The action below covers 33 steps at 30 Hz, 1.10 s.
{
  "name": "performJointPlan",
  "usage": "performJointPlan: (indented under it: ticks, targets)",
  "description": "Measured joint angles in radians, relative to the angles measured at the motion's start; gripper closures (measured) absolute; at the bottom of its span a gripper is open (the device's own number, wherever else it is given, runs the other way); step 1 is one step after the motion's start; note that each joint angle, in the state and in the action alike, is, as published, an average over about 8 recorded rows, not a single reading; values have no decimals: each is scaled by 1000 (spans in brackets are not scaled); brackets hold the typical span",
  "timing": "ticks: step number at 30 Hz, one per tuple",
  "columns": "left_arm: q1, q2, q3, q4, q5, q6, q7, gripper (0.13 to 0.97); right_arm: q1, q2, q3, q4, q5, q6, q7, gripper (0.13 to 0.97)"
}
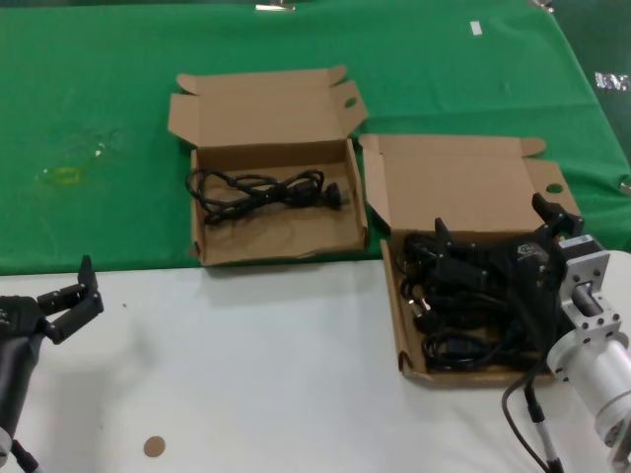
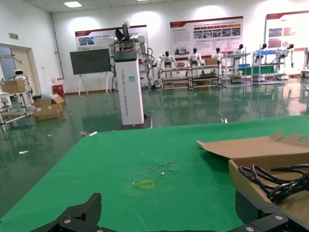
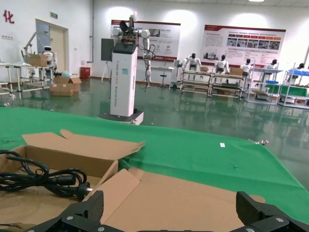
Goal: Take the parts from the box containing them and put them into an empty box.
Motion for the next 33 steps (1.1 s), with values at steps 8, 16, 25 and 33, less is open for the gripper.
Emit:
performJointPlan:
  ticks: [8, 16, 25, 33]
  targets:
    - [0, 0, 0, 0, 0, 0, 0, 132, 0, 0, 0, 0, 0, 0, 0, 129]
    - [0, 0, 0, 0, 0, 0, 0, 132, 0, 0, 0, 0, 0, 0, 0, 129]
    - [0, 0, 0, 0, 0, 0, 0, 132, 0, 0, 0, 0, 0, 0, 0, 129]
    - [0, 0, 0, 0, 0, 0, 0, 132, 0, 0, 0, 0, 0, 0, 0, 129]
